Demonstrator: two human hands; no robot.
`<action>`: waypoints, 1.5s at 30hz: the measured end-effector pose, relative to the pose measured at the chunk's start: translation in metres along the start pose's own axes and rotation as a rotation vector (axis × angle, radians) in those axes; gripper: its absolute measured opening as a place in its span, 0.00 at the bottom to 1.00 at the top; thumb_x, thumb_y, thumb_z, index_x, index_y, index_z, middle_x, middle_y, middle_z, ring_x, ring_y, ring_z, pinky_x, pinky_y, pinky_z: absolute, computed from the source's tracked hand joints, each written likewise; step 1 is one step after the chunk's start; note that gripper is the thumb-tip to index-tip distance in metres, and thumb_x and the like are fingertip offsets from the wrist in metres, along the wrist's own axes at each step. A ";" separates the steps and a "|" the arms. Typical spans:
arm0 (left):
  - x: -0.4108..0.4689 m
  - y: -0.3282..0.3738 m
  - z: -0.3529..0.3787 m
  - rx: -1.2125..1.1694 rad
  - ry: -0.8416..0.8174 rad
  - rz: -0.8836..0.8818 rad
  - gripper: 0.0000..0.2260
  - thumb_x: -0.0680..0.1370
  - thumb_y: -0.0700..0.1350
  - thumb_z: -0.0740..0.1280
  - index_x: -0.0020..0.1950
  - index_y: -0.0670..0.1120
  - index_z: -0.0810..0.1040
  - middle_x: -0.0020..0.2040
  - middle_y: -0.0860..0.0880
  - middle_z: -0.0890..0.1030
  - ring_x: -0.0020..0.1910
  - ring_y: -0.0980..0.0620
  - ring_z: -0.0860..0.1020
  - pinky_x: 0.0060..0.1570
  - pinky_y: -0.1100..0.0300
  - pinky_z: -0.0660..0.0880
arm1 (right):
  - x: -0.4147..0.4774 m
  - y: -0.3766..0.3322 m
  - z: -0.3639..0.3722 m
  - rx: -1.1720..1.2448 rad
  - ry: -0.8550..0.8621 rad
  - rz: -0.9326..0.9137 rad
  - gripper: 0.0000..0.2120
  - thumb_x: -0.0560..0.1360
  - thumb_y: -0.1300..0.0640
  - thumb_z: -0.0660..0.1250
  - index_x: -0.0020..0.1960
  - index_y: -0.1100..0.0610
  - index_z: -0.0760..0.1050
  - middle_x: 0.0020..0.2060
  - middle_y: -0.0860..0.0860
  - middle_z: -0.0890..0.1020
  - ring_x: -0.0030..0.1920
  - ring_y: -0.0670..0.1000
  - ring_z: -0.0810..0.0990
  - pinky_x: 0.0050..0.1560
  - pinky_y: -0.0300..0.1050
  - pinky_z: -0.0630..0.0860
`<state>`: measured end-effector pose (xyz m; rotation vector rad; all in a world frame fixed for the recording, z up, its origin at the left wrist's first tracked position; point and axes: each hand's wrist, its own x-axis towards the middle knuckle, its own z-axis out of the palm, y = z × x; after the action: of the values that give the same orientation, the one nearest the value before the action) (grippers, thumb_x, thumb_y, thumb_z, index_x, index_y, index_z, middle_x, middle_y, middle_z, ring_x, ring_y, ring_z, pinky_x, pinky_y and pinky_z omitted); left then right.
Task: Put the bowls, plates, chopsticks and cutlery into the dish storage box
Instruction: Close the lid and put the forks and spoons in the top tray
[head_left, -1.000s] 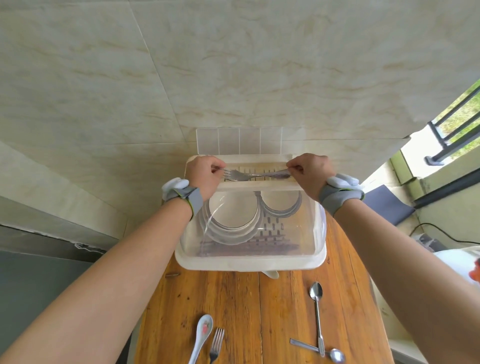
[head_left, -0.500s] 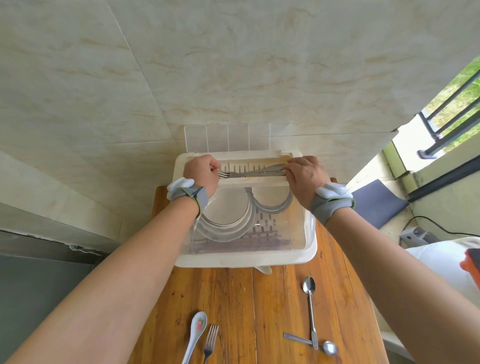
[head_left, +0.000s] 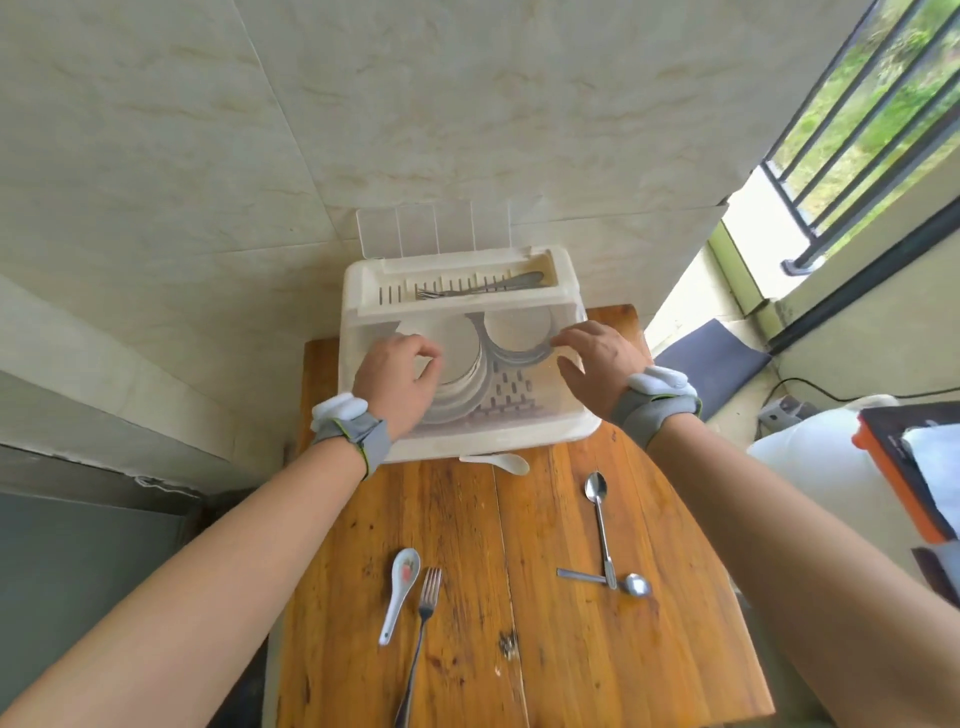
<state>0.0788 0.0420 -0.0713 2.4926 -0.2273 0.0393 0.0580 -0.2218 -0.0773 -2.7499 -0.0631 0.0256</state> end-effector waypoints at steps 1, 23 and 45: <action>-0.016 0.001 0.004 0.002 -0.016 0.013 0.06 0.77 0.44 0.67 0.49 0.45 0.82 0.50 0.48 0.82 0.53 0.46 0.77 0.50 0.57 0.73 | -0.015 0.000 0.003 0.003 0.011 0.013 0.14 0.79 0.56 0.63 0.63 0.51 0.78 0.63 0.49 0.78 0.63 0.54 0.75 0.55 0.47 0.76; -0.254 -0.085 0.143 0.499 -0.802 -0.453 0.18 0.75 0.52 0.66 0.59 0.44 0.69 0.56 0.43 0.74 0.50 0.43 0.77 0.46 0.52 0.77 | -0.217 0.063 0.173 0.125 -0.410 0.631 0.28 0.78 0.57 0.63 0.77 0.54 0.59 0.69 0.59 0.68 0.66 0.61 0.69 0.65 0.54 0.69; -0.206 -0.050 0.136 -0.165 -0.296 -0.494 0.25 0.76 0.40 0.66 0.70 0.51 0.60 0.39 0.51 0.81 0.37 0.50 0.81 0.42 0.52 0.79 | -0.170 0.067 0.212 0.091 -0.500 0.834 0.13 0.74 0.48 0.67 0.46 0.58 0.79 0.48 0.57 0.77 0.35 0.58 0.78 0.36 0.47 0.75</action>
<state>-0.1192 0.0317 -0.2272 2.3139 0.2588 -0.5312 -0.1147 -0.2111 -0.2971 -2.4096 0.9114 0.8981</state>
